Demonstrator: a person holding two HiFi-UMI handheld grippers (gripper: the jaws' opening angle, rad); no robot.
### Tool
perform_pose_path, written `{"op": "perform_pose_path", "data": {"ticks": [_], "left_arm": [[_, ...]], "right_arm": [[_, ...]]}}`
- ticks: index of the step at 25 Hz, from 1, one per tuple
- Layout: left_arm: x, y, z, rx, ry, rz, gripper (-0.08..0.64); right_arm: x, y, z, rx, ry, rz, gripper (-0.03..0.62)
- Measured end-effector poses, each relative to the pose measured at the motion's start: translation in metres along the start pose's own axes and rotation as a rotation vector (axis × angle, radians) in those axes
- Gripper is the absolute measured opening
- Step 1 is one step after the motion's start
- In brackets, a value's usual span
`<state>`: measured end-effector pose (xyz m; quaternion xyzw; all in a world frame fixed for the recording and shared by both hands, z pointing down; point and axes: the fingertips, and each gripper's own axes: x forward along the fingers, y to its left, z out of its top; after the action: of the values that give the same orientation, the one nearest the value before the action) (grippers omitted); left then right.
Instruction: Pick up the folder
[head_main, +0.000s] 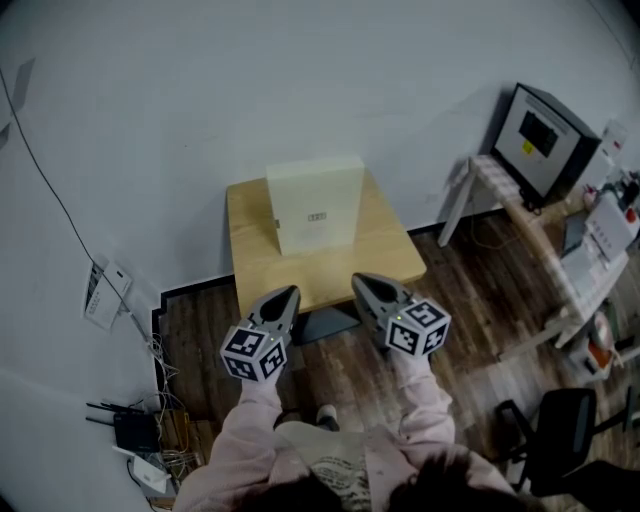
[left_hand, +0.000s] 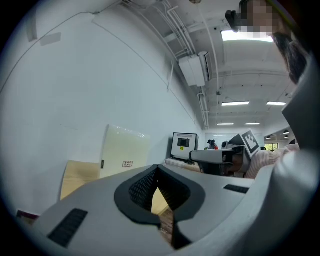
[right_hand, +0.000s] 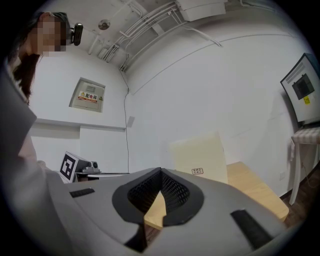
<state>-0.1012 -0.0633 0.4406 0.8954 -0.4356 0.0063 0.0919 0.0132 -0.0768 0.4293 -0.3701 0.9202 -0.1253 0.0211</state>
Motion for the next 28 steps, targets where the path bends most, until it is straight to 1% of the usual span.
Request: {"op": "perform_pose_path", "data": {"ticks": [6, 11, 17, 21, 28], "left_arm": [[0.027, 0.018, 0.001, 0.008, 0.008, -0.020, -0.008], [0.041, 0.039, 0.001, 0.004, 0.007, -0.016, -0.008], [0.055, 0.054, 0.001, 0.013, 0.020, -0.019, -0.008], [0.062, 0.065, -0.002, 0.012, 0.033, -0.014, -0.008], [0.080, 0.076, -0.007, -0.004, 0.044, -0.001, -0.008]], "right_arm": [[0.019, -0.023, 0.002, 0.006, 0.002, -0.021, -0.008], [0.034, -0.041, 0.002, 0.005, -0.007, -0.034, -0.008], [0.045, -0.061, 0.003, 0.014, -0.008, -0.054, -0.008], [0.052, -0.073, 0.004, 0.000, 0.004, -0.059, -0.008], [0.063, -0.095, 0.003, 0.004, 0.030, -0.051, -0.008]]}}
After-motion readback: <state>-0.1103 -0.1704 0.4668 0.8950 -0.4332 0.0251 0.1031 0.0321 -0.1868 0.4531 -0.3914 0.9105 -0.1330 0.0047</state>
